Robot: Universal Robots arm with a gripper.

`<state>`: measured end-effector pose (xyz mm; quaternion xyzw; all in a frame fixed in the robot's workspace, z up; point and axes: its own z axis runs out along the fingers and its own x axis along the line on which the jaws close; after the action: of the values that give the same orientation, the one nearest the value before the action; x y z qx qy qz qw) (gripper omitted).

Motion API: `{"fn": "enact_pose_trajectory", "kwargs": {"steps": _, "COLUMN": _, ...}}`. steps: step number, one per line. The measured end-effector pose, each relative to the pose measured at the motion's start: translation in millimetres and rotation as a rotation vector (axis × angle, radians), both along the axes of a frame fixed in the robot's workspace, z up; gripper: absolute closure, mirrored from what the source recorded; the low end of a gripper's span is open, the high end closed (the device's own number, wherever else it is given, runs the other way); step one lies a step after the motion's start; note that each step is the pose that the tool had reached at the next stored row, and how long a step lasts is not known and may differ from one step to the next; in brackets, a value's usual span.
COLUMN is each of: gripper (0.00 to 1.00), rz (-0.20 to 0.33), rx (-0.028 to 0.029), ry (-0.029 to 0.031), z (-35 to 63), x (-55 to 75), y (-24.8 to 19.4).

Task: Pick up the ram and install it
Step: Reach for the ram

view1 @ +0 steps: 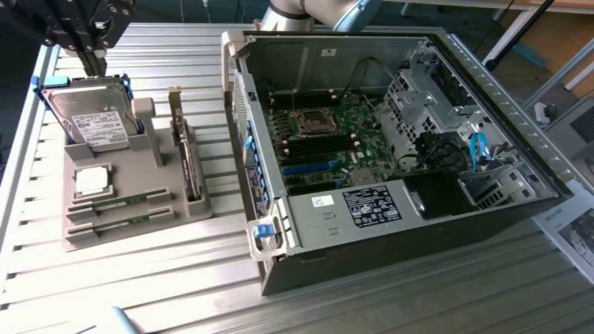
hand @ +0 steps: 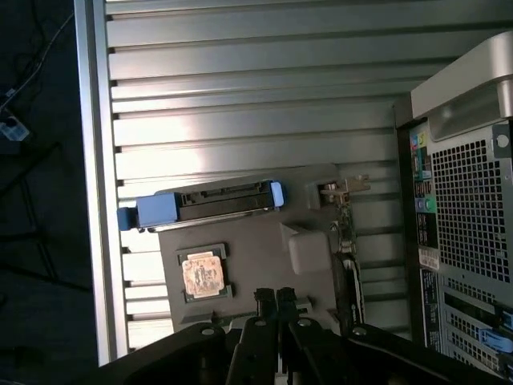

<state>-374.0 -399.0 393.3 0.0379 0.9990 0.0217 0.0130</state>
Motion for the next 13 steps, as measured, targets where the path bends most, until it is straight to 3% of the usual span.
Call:
{"fn": "enact_pose_trajectory", "kwargs": {"steps": 3, "gripper": 0.85, "rz": 0.000, "rx": -0.0004, "ry": -0.0001, "z": 0.0, "x": 0.0, "y": -2.3}}
{"fn": "enact_pose_trajectory", "kwargs": {"steps": 6, "gripper": 0.85, "rz": 0.000, "rx": -0.0019, "ry": -0.0002, "z": -0.1, "x": 0.1, "y": -13.2}}
{"fn": "enact_pose_trajectory", "kwargs": {"steps": 10, "gripper": 0.85, "rz": 0.000, "rx": -0.0090, "ry": 0.0000, "z": -0.1, "x": 0.0, "y": -36.3}}
{"fn": "enact_pose_trajectory", "kwargs": {"steps": 13, "gripper": 0.85, "rz": 0.000, "rx": -0.0201, "ry": -0.0001, "z": -0.1, "x": 0.0, "y": -54.4}}
